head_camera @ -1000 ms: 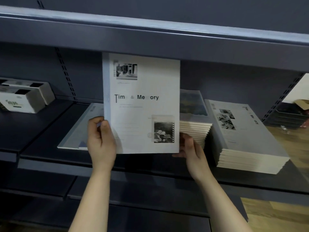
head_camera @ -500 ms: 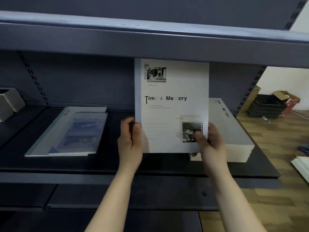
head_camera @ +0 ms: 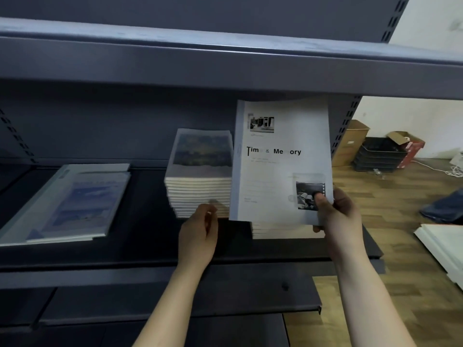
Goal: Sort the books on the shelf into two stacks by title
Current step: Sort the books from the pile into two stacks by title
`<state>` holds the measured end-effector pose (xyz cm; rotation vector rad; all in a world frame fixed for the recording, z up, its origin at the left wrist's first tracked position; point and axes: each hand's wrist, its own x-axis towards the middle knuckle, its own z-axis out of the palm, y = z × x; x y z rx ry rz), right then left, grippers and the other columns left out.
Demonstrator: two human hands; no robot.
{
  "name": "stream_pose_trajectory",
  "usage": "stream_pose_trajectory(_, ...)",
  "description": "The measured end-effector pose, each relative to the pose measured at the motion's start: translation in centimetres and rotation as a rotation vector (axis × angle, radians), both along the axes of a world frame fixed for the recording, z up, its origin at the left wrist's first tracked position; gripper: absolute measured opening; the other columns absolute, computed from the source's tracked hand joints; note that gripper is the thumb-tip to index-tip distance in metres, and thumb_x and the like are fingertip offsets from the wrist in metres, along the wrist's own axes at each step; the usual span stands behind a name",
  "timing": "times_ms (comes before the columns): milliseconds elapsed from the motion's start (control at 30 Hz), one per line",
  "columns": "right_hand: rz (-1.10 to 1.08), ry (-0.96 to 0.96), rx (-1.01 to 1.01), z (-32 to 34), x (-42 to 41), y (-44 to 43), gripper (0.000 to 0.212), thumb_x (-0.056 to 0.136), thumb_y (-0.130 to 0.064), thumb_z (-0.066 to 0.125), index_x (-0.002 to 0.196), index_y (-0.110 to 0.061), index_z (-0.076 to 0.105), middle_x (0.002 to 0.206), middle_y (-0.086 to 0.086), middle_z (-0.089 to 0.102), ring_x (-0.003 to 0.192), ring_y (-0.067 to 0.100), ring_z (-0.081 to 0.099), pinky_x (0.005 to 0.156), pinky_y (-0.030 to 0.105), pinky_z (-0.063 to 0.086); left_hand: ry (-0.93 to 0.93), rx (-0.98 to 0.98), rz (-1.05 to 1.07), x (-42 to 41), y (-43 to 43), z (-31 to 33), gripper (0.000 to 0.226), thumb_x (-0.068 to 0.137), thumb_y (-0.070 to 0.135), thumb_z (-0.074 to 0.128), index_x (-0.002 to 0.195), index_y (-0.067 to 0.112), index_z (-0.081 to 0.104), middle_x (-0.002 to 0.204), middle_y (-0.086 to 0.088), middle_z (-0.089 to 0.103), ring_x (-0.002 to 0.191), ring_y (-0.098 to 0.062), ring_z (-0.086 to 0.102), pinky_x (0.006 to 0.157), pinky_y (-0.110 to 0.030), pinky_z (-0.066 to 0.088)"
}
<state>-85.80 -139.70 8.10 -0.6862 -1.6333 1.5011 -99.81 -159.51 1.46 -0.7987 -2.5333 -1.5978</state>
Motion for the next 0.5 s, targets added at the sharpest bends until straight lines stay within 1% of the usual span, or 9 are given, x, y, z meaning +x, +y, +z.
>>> stream_pose_trajectory(100,-0.047,-0.064,0.058,-0.1,0.8,1.7,0.016,0.093,-0.006,0.051,0.098,-0.012,0.065,0.072,0.003,0.060,0.053,0.012,0.050,0.039,0.024,0.036,0.088,-0.083,0.009,-0.3,0.8,0.0,0.017,0.096,0.024,0.048,0.111,0.028,0.056,0.094,0.014,0.062,0.084,-0.003,0.058,0.072,-0.024,0.049)
stream_pose_trajectory(200,-0.101,-0.125,0.158,-0.2,1.1,2.8,0.015,0.092,-0.008,0.053,0.094,-0.016,0.065,0.064,0.006,0.058,0.043,0.013,0.046,0.039,0.023,0.034,0.160,-0.167,0.022,-0.6,1.5,-0.1,0.011,0.093,0.020,0.052,0.102,0.024,0.058,0.093,0.011,0.060,0.081,-0.007,0.056,0.067,-0.025,0.046)
stream_pose_trajectory(233,-0.113,-0.152,0.211,-0.1,1.2,3.0,0.015,0.091,-0.009,0.054,0.092,-0.017,0.065,0.064,0.006,0.060,0.044,0.014,0.048,0.042,0.024,0.036,0.180,-0.192,0.025,-0.7,1.8,-0.2,0.009,0.092,0.019,0.053,0.099,0.023,0.058,0.091,0.009,0.060,0.081,-0.009,0.055,0.066,-0.026,0.045)
stream_pose_trajectory(267,-0.124,-0.180,0.271,0.0,1.1,3.2,0.014,0.091,-0.010,0.055,0.092,-0.018,0.066,0.066,0.004,0.063,0.050,0.014,0.053,0.047,0.025,0.039,0.201,-0.215,0.027,-0.8,1.9,-0.4,0.008,0.091,0.018,0.054,0.097,0.021,0.059,0.091,0.007,0.060,0.082,-0.011,0.055,0.067,-0.028,0.045)
stream_pose_trajectory(333,-0.156,-0.243,0.391,0.1,1.0,3.7,0.013,0.089,-0.013,0.057,0.095,-0.020,0.067,0.074,0.000,0.067,0.066,0.015,0.060,0.056,0.026,0.042,0.253,-0.255,0.027,-0.8,2.2,-0.7,0.007,0.090,0.017,0.055,0.094,0.018,0.060,0.091,0.003,0.061,0.085,-0.013,0.054,0.071,-0.031,0.047)
stream_pose_trajectory(367,-0.174,-0.278,0.444,0.2,0.8,3.9,0.012,0.089,-0.016,0.058,0.094,-0.019,0.068,0.074,-0.002,0.067,0.068,0.016,0.060,0.056,0.025,0.039,0.278,-0.266,0.027,-0.8,2.2,-0.8,0.006,0.089,0.016,0.056,0.092,0.017,0.061,0.091,0.002,0.061,0.085,-0.014,0.053,0.072,-0.032,0.047)
stream_pose_trajectory(433,-0.213,-0.340,0.516,-0.1,0.4,4.2,0.010,0.089,-0.019,0.059,0.092,-0.016,0.068,0.071,-0.004,0.063,0.066,0.017,0.057,0.051,0.022,0.032,0.310,-0.273,0.027,-0.7,2.3,-0.9,0.004,0.088,0.014,0.058,0.089,0.015,0.061,0.088,0.001,0.060,0.084,-0.015,0.052,0.071,-0.033,0.046)
stream_pose_trajectory(500,-0.263,-0.367,0.542,-0.5,0.1,4.6,0.012,0.088,-0.020,0.062,0.096,-0.013,0.067,0.078,-0.001,0.065,0.070,0.020,0.057,0.052,0.023,0.032,0.318,-0.275,0.025,-0.7,2.3,-0.8,0.004,0.086,0.013,0.058,0.086,0.016,0.060,0.087,0.002,0.059,0.083,-0.015,0.052,0.071,-0.033,0.046)
